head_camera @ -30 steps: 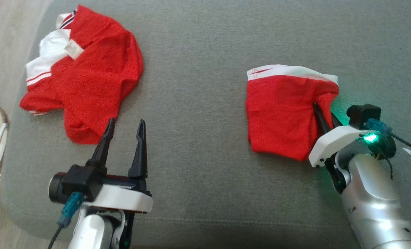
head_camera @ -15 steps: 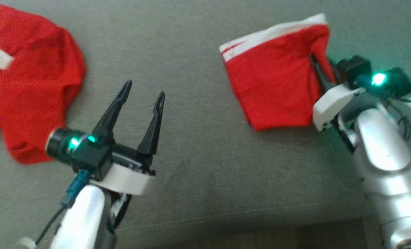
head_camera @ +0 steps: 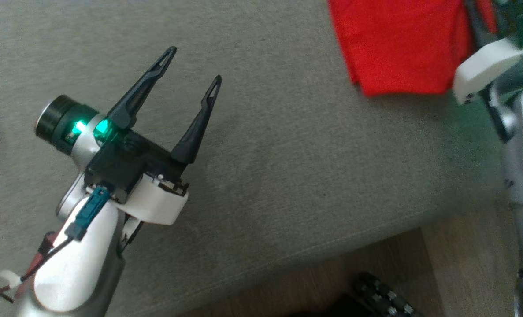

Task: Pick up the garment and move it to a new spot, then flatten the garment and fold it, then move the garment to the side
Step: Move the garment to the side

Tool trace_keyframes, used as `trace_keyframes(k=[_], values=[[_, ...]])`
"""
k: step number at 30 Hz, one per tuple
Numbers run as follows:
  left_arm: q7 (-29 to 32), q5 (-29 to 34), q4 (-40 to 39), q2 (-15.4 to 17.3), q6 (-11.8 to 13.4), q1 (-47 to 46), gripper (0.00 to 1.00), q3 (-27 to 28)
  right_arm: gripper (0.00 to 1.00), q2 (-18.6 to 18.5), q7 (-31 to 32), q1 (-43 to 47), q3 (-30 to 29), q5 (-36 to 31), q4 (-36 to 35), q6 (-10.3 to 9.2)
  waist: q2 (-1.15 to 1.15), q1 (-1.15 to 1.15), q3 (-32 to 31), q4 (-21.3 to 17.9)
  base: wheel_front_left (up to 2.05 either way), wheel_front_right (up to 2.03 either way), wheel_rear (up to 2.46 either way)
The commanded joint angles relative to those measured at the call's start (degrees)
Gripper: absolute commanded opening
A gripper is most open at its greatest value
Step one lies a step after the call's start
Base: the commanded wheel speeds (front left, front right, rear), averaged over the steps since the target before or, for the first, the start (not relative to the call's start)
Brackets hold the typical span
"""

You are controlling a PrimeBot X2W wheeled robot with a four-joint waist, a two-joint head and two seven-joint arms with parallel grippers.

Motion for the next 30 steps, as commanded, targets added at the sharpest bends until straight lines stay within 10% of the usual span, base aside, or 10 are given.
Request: trace_keyframes(k=[1,22,24,30], values=[[-0.3,-0.3,-2.5,1.7,-0.3,-1.8,1.00,1.1,0.00,-0.4,0.7,-0.8,-1.4,-1.1,-2.6,-0.02,0.00,-0.01,2.7,-2.8,0.00,0.00,0.00],[-0.3,-1.9,-4.9,3.8,-0.2,-3.1,1.00,-0.4,0.00,5.0,1.0,1.0,-16.5,-10.8,-9.7,-0.02,0.00,-0.01,5.9,-3.5,0.00,0.00,0.00],[-0.3,-2.0,-4.8,3.7,-0.1,-3.0,1.00,-0.2,1.00,5.5,0.2,1.1,-17.1,-11.0,-10.5,-0.02,0.00,-0.01,5.9,-3.5,0.00,0.00,0.00],[-0.3,-2.3,-4.4,2.7,0.1,-2.9,1.00,-0.6,1.00,6.6,0.0,1.3,-17.6,-11.4,-11.6,-0.02,0.00,-0.01,4.6,-2.9,0.00,0.00,0.00]])
